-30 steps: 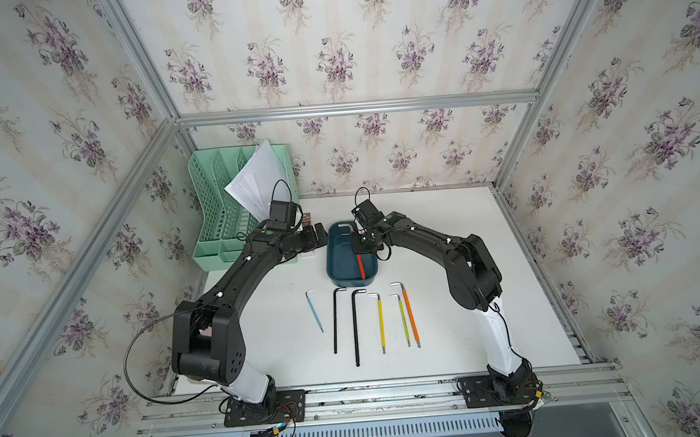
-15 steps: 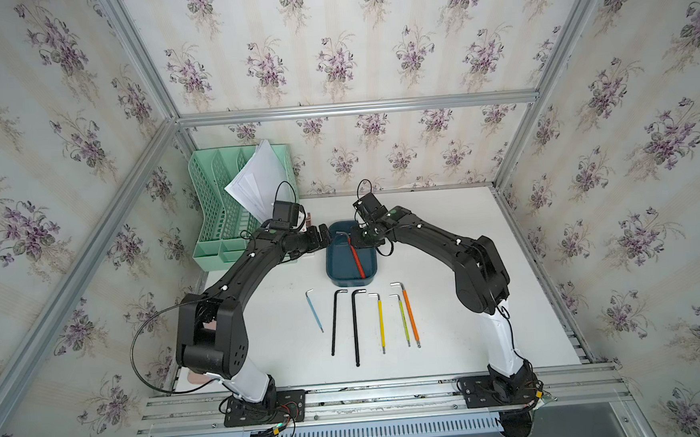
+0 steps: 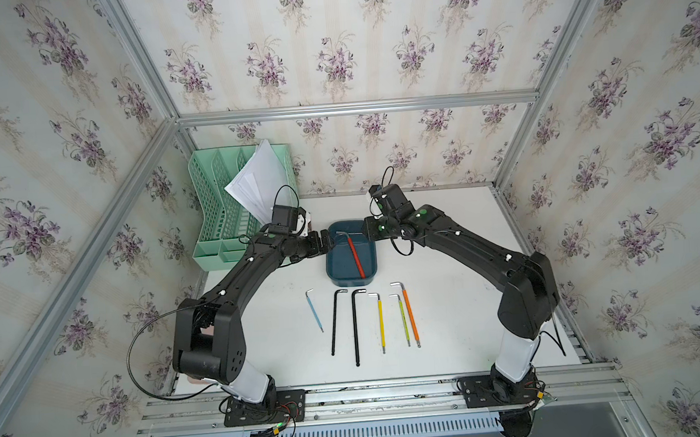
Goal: Put the hex key on the desktop into the storage box
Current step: Pick up the Allen key from the center of the board.
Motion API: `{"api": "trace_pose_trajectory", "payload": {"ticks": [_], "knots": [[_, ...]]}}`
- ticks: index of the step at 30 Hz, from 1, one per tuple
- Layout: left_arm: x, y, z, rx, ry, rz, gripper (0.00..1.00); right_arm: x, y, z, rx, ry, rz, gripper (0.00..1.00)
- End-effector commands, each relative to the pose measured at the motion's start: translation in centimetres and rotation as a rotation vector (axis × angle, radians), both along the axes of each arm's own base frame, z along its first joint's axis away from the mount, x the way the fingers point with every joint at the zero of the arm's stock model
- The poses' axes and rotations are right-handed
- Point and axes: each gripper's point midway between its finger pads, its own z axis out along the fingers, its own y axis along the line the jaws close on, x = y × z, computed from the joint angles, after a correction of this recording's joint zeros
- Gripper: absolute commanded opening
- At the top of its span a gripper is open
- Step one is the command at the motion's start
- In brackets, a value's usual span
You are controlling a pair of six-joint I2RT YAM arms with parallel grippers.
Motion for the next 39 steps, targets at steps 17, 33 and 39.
{"api": "trace_pose_trajectory", "payload": {"ticks": [17, 33, 39], "knots": [[-0.1, 0.3, -3.6, 0.072, 0.063, -0.064, 0.99, -9.3, -11.1, -10.1, -0.3, 0.18, -0.113, 0.4], [0.5, -0.1, -4.0, 0.08, 0.052, -0.099, 0.99, -14.6, -12.3, -15.1, -0.274, 0.404, -0.125, 0.42], [0.2, -0.2, -4.2, 0.068, 0.064, -0.104, 0.99, -14.8, -11.9, -15.8, -0.281, 0.439, -0.11, 0.42]]}}
